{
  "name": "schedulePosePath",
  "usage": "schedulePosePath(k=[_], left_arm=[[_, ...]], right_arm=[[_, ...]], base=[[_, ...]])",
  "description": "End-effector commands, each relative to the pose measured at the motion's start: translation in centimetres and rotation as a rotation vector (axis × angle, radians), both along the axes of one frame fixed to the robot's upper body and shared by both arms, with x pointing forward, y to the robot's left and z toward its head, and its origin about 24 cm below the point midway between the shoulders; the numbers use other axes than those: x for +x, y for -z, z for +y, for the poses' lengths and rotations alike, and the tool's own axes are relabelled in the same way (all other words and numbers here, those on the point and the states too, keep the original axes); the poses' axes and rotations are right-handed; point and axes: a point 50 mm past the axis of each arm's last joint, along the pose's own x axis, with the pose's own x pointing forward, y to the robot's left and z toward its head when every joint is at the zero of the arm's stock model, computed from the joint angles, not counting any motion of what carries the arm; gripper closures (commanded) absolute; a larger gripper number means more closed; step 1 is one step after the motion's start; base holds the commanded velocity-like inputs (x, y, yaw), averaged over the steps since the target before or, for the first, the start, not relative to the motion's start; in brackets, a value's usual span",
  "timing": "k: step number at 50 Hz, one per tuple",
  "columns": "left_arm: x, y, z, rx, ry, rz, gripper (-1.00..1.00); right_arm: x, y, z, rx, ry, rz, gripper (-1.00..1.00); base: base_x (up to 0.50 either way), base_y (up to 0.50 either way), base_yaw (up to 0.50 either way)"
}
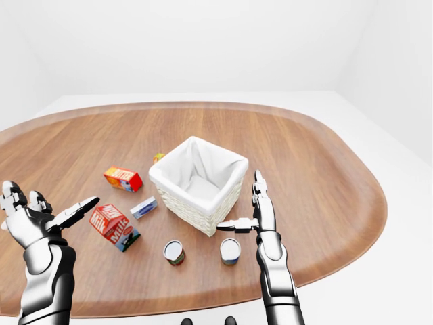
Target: Pick up the alphabet soup, and put it in the basket.
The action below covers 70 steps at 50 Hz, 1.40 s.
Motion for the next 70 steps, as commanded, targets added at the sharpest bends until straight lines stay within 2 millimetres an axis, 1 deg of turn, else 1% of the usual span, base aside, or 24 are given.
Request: schedulePosePath(k=[1,13,16,28,31,44,47,51,58,66,68,70], left_arm=[[0.0,0.0,0.0,0.002,0.001,-0.002,-1.0],[0.3,0.6,0.0,-0.007,0.004,0.03,-1.0],[0.1,0.3,0.0,0.0,0.003,0.018,-1.0],[0.2,0.3,0.0,-0.001,0.001,0.018,-1.0],[0.0,0.1,0.0,0.002,0.0,0.006,-1.0],[0.1,0.2,0.0,0.0,0.001,0.009,-1.0],[0.3,0.5,0.0,-0.005,0.003,0.021,-1.0],[0.2,0.3,0.0,-0.003,0.001,0.014,-1.0],[0.2,0.3,0.1,-0.007,-0.001,0.014,-1.0],[0.1,0.2,0.1,-0.007,-0.002,0.008,-1.0],[0.2,0.4,0.1,-0.01,-0.001,0.017,-1.0],[0.2,0.5,0.1,-0.011,-0.002,0.021,-1.0]], right_arm=[[0.0,0.0,0.0,0.004,0.002,0.001,-1.0],[-0.1,-0.1,-0.1,0.01,0.011,0.003,-1.0],[0.0,0.0,-0.2,0.011,0.012,0.004,-1.0],[-0.1,-0.2,-0.1,0.012,0.012,0.004,-1.0],[0.1,0.1,-0.2,0.01,0.011,0.003,-1.0],[0.1,0.1,-0.2,0.012,0.01,0.003,-1.0],[0.0,-0.1,-0.1,0.015,0.009,0.002,-1.0],[0.0,-0.1,-0.3,0.022,0.018,0.003,-1.0],[-0.7,-0.7,-1.0,0.032,0.047,-0.01,-1.0],[-1.2,-0.7,-1.1,0.012,0.066,0.003,-1.0],[-1.5,-1.1,-1.3,0.006,0.076,0.004,-1.0],[-1.6,-1.2,-1.5,0.01,0.079,0.007,-1.0]], base=[[0.16,0.0,0.0],[0.14,0.0,0.0],[0.13,0.0,0.0],[0.13,0.0,0.0],[0.13,0.0,0.0],[0.12,0.0,0.0],[0.09,0.0,0.0],[0.0,0.0,0.0],[0.0,0.0,0.0],[0.0,0.0,0.0],[0.0,0.0,0.0],[0.0,0.0,0.0]])
